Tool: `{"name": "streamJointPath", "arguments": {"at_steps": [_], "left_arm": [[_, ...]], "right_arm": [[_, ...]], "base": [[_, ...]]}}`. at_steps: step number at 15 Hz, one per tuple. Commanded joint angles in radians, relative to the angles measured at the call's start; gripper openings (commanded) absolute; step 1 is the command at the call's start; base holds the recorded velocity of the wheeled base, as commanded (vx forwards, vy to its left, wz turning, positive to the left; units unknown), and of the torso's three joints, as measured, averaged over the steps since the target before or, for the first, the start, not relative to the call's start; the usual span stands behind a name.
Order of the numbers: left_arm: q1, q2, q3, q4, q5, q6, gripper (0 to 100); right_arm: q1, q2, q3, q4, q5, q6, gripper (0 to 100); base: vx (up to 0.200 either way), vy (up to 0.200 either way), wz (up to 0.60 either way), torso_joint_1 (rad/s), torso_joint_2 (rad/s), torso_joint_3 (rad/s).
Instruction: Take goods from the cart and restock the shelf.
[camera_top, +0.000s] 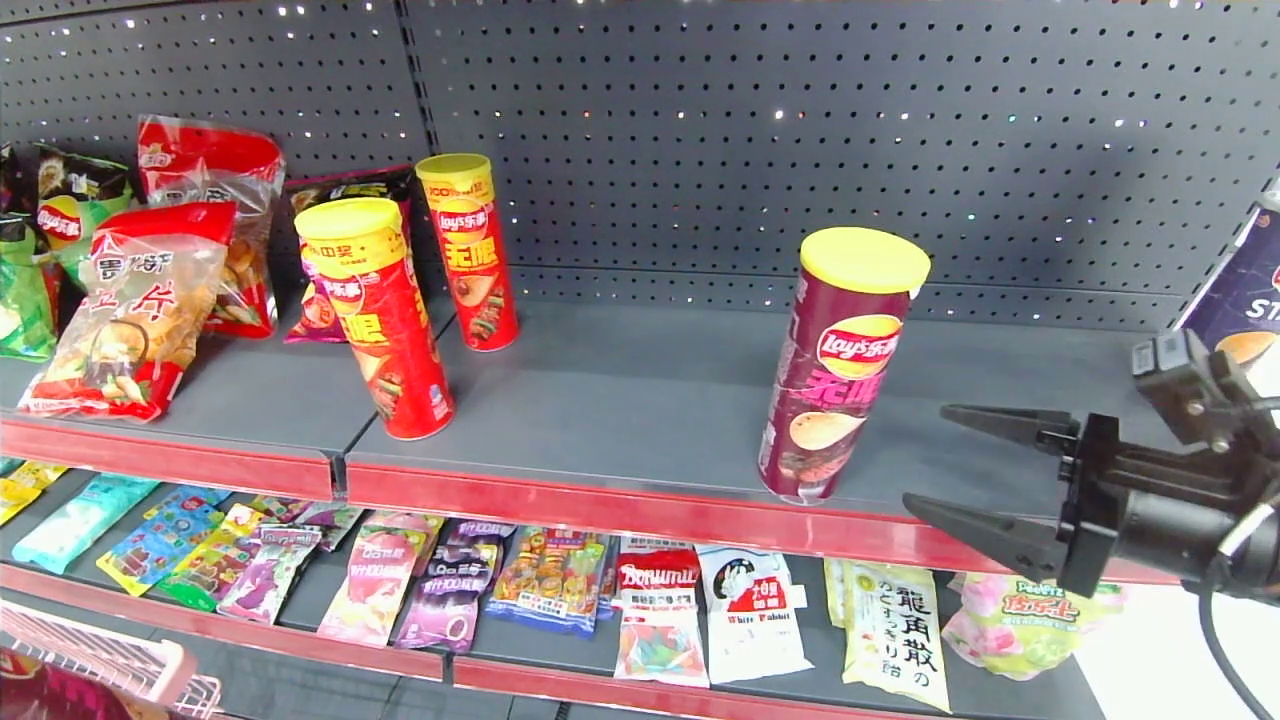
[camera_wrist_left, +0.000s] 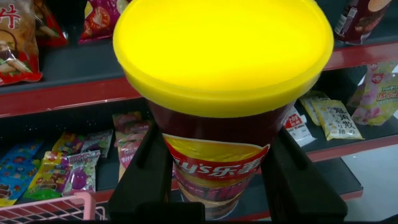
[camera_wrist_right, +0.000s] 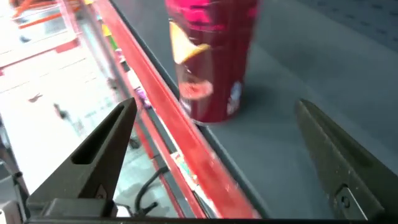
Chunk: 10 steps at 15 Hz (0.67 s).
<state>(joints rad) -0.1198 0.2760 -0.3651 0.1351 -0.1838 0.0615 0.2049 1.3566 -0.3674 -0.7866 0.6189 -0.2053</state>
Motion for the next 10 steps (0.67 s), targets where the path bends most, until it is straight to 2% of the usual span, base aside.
{"name": "streamJointPath", "arguments": {"at_steps": [1, 3, 4, 5, 6, 8, 9, 10], "left_arm": [[0.002, 0.002, 0.005, 0.001, 0.001, 0.000, 0], [0.002, 0.019, 0.005, 0.001, 0.000, 0.000, 0], [0.002, 0.019, 0.003, 0.001, 0.000, 0.000, 0], [0.002, 0.034, 0.005, 0.000, -0.005, 0.000, 0], [0.002, 0.048, 0.003, 0.000, -0.005, 0.000, 0], [0.000, 0.068, -0.002, -0.002, -0.006, 0.000, 0], [0.000, 0.071, -0.005, -0.002, -0.006, 0.000, 0], [0.000, 0.075, -0.018, -0.002, -0.005, 0.000, 0]], "right_arm": [[0.001, -0.232, 0.127, 0.006, -0.096, 0.040, 100], [-0.001, -0.484, 0.240, 0.030, -0.225, 0.106, 100], [-0.002, -0.491, 0.242, 0.033, -0.229, 0.107, 100], [-0.022, -0.656, 0.231, 0.144, -0.389, 0.112, 100], [-0.048, -0.740, 0.190, 0.253, -0.466, 0.121, 100], [-0.094, -0.910, 0.093, 0.544, -0.550, 0.124, 100], [-0.108, -0.955, 0.065, 0.636, -0.567, 0.124, 100], [-0.139, -1.048, -0.010, 0.862, -0.613, 0.126, 100]], "base": [[0.000, 0.000, 0.00, 0.000, 0.00, 0.000], [0.000, 0.000, 0.00, 0.000, 0.00, 0.000], [0.000, 0.000, 0.00, 0.000, 0.00, 0.000], [0.000, 0.000, 0.00, 0.000, 0.00, 0.000], [0.000, 0.000, 0.00, 0.000, 0.00, 0.000], [0.000, 0.000, 0.00, 0.000, 0.00, 0.000], [0.000, 0.000, 0.00, 0.000, 0.00, 0.000], [0.000, 0.000, 0.00, 0.000, 0.00, 0.000]]}}
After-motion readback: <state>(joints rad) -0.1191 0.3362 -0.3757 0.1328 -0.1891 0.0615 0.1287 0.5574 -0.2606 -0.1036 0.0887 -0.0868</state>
